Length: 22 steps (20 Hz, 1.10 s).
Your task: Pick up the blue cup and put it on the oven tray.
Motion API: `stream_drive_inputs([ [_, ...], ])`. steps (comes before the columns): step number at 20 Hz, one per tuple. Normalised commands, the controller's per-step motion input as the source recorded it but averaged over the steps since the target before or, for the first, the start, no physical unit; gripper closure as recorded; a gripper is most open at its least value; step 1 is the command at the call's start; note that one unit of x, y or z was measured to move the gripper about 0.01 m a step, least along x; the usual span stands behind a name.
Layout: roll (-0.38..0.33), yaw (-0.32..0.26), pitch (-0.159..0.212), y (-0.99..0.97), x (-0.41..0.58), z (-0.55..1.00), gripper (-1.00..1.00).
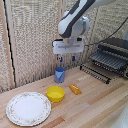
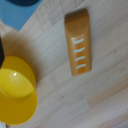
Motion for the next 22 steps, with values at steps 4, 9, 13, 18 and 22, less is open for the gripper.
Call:
stream_drive_inputs([
  [4, -0.045, 0.004, -0.004, 0.07, 0.292, -0.34, -1.0],
  [9, -0.067, 0.024, 0.003, 0.04, 0.31, -0.4, -1.0],
  [13, -0.035, 0.044, 0.001, -0.08, 0.232, -0.39, -1.0],
  [18, -0.021, 0.009, -0.004, -0.01, 0.154, -0.2, 1.0],
  [22, 0.0, 0.015, -0.008, 0.09, 0.068, -0.05, 1.0],
])
